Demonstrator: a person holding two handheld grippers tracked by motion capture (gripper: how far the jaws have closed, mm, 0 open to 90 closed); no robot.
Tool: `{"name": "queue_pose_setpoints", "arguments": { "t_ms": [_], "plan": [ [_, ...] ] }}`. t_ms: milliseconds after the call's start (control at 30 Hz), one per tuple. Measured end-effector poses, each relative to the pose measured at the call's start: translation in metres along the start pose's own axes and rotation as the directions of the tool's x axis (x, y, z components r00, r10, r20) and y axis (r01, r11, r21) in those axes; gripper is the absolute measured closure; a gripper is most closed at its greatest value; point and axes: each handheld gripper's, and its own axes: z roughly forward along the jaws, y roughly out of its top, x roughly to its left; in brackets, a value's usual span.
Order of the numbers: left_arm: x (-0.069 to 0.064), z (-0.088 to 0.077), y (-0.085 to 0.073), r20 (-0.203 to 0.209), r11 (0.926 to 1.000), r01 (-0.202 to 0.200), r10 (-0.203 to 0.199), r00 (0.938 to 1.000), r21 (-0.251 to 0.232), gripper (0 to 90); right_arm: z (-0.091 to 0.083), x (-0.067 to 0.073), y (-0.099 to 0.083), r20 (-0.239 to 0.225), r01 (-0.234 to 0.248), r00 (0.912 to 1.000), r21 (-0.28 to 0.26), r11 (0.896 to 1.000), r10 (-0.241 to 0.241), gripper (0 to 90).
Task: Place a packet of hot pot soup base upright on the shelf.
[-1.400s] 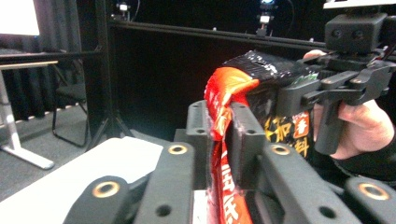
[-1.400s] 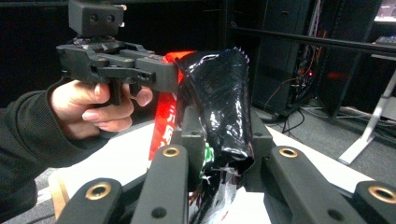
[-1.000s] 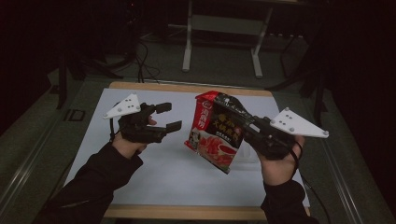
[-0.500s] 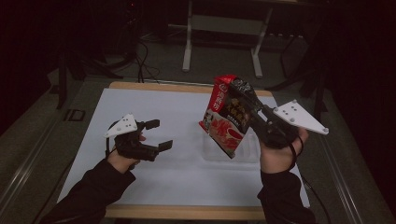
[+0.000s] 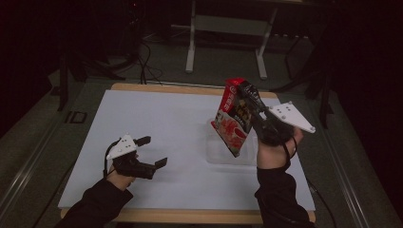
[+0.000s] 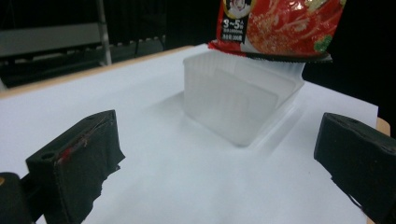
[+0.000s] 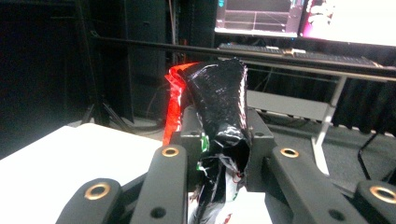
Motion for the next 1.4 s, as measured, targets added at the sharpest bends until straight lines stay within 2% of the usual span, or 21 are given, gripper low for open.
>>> {"name": "queue_pose_setpoints", "arguments": {
  "t_ms": [67,167,233,267,533,667,867,933,1033,1167,1400],
  "plan": [
    [0.000,0.000,-0.009,-0.006,1.0000,0.003,-0.003,1.0000,0.002,0.9,0.008,0.000,-0.006,0.008,-0.013,0.9999,0.011,1.000,0.012,75.4],
    [-0.001,0.000,-0.015,-0.027,0.9997,-0.026,0.026,0.9993,0.000,0.9,0.018,0.002,-0.013,0.014,-0.011,0.9998,0.020,1.000,0.011,75.4],
    [-0.001,0.000,-0.015,-0.027,0.9997,-0.026,0.026,0.9993,0.000,0.9,0.021,0.003,-0.015,0.017,-0.011,0.9998,0.026,1.000,0.010,75.4],
    [-0.002,0.001,-0.017,-0.031,0.9992,-0.040,0.040,0.9987,-0.001,0.9,0.027,0.004,-0.021,0.015,-0.007,0.9999,0.035,0.999,0.007,75.4],
    [0.003,0.002,-0.021,-0.024,0.9999,-0.007,0.006,0.9997,-0.011,1.0,0.044,0.010,-0.039,0.015,-0.023,0.9996,0.070,0.997,0.022,75.1],
    [0.004,0.002,-0.022,-0.025,0.9999,0.006,-0.007,0.9997,-0.016,0.9,0.049,0.012,-0.045,0.005,-0.023,0.9997,0.079,0.997,0.023,75.1],
    [0.004,0.002,-0.023,-0.020,0.9999,0.000,0.000,0.9998,-0.014,1.0,0.055,0.014,-0.054,0.001,-0.042,0.9991,0.094,0.995,0.042,75.0],
    [0.004,0.003,-0.023,-0.017,0.9999,0.000,0.000,0.9999,-0.013,1.0,0.057,0.014,-0.057,-0.023,-0.035,0.9991,0.088,0.996,0.037,74.8],
    [0.004,0.004,-0.024,-0.006,0.9999,0.007,-0.007,1.0000,-0.009,1.0,0.059,0.014,-0.061,-0.034,-0.021,0.9991,0.089,0.996,0.024,74.6],
    [0.003,0.004,-0.024,-0.004,1.0000,-0.001,0.001,1.0000,-0.009,0.9,0.060,0.013,-0.066,-0.029,-0.040,0.9986,0.105,0.994,0.043,74.6],
    [0.004,0.004,-0.025,-0.010,0.9999,0.009,-0.009,0.9999,-0.011,1.0,0.059,0.016,-0.081,-0.043,-0.032,0.9983,0.142,0.989,0.038,73.7]
  ]
}}
